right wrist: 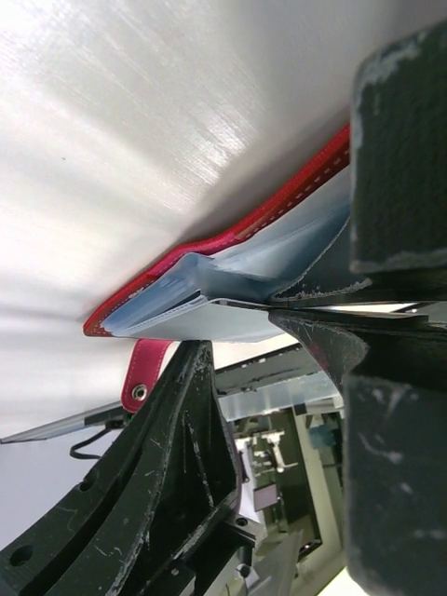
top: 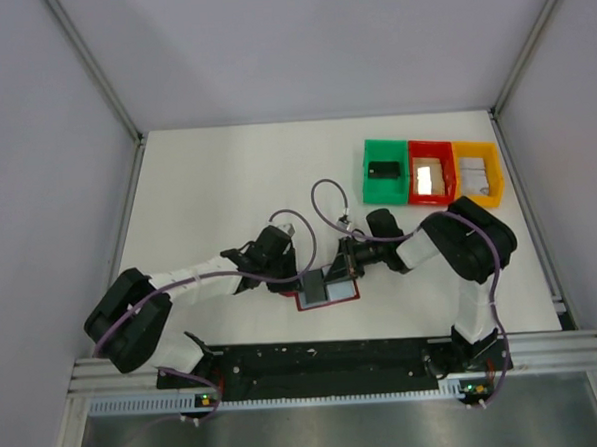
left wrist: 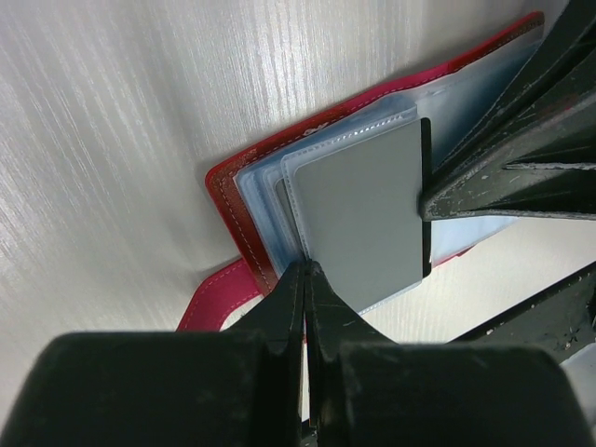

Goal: Take the credit cards out of the card holder
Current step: Remove the credit card from the card holder.

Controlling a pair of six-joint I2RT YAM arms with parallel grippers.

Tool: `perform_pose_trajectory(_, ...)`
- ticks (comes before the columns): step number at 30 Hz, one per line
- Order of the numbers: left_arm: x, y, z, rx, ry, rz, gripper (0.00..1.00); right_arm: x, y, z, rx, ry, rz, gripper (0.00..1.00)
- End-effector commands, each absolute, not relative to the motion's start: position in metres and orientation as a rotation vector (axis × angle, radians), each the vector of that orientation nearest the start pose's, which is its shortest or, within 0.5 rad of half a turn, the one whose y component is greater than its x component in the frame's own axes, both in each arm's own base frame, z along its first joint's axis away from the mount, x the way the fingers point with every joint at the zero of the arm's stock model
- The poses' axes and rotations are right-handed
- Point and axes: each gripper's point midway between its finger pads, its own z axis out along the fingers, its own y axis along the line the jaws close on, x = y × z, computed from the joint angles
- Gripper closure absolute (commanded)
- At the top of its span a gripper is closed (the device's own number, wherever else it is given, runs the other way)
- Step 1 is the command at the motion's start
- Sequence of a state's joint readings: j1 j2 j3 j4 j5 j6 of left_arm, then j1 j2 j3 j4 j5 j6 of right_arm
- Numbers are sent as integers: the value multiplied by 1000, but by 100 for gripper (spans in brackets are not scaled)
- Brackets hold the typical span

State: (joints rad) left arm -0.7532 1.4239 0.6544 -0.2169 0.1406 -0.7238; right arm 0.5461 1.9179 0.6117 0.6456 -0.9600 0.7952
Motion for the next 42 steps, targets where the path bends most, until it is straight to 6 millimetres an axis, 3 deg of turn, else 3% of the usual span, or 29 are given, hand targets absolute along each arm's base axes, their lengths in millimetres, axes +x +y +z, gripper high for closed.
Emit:
perform_pose_trajectory(1,183,-223,1,84,2789,-496,100,213,307,43,-406,2413,1672,100)
perform_pose_trajectory(9,181,-221,-3,89,2804,-483,100,218,283,37,-372,2455,1577,100)
perform_pose_trajectory(14,182,-224,-1,96,2794,-505,100,215,284,41,-362,2437,1617,99)
perform_pose_trajectory(16,182,-225,1,98,2788,-518,100,217,286,44,-354,2418,1630,81)
perform_pose_trajectory(18,182,-226,1,96,2785,-524,100,218,288,44,-356,2417,1630,69)
perform_pose_trajectory(21,183,-228,2,96,2782,-534,100,217,290,41,-361,2423,1630,64)
perform_pose_trajectory(28,184,-231,4,91,2772,-557,100,216,298,39,-376,2416,1672,70)
perform_pose_trajectory(32,182,-231,2,81,2773,-571,100,214,300,36,-378,2426,1688,79)
perform_pose_trajectory(33,182,-232,2,76,2773,-578,100,213,299,35,-380,2426,1692,83)
perform_pose_trajectory(35,183,-233,2,74,2770,-581,100,212,299,35,-393,2423,1697,100)
perform_pose_trajectory(42,181,-230,-2,60,2776,-575,100,214,277,33,-337,2435,1646,100)
